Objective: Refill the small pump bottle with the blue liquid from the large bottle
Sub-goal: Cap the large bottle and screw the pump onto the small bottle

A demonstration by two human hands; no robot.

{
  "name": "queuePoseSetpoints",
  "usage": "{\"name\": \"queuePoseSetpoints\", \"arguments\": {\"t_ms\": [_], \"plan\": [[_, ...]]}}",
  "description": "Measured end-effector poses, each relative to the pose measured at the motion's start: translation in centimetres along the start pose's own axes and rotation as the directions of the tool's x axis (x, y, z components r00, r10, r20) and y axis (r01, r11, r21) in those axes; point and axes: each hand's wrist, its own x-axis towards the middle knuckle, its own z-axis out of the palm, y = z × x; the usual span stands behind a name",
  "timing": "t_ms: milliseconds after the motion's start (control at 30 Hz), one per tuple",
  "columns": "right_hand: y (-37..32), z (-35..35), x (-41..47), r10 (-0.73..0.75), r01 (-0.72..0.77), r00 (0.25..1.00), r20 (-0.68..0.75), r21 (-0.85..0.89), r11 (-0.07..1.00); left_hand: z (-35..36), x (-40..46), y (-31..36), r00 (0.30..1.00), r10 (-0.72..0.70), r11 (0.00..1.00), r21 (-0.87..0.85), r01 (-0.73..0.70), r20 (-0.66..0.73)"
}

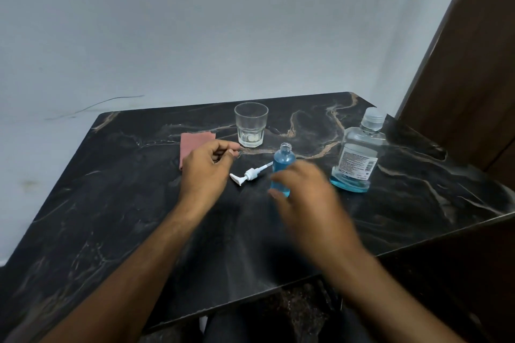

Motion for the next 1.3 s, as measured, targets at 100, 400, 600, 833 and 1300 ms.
{"name": "queuePoseSetpoints", "arguments": {"t_ms": [100, 400, 600, 833, 1300], "plan": [[-2.7, 4.9, 0.9, -0.17, 0.186, 0.973, 0.158, -0.099, 0.978, 0.1, 0.4, -0.4, 0.999, -0.03, 0.999, -0.033, 0.03, -0.017], [-2.1, 9.7, 5.7, -0.171, 0.272, 0.95, 0.261, -0.421, 0.865, 1.1, 0.9, -3.1, 0.982, -0.185, 0.974, -0.141, 0.179, -0.03], [-1.7, 9.7, 6.2, -0.205, 0.299, 0.94, 0.272, -0.367, 0.881, 0.8, 0.8, -3.9, 0.979, -0.201, 0.972, -0.13, 0.194, -0.036], [-1.7, 9.1, 6.3, -0.395, 0.416, 0.909, 0.132, -0.26, 0.871, -0.3, 1.7, -3.6, 0.963, -0.209, 0.956, -0.242, 0.164, -0.172], [-2.0, -0.7, 7.1, 0.273, 0.316, 0.797, -0.539, 0.757, 0.572, 1.0, 0.9, -2.4, 0.979, -0.147, 0.971, -0.168, 0.17, 0.143]]}}
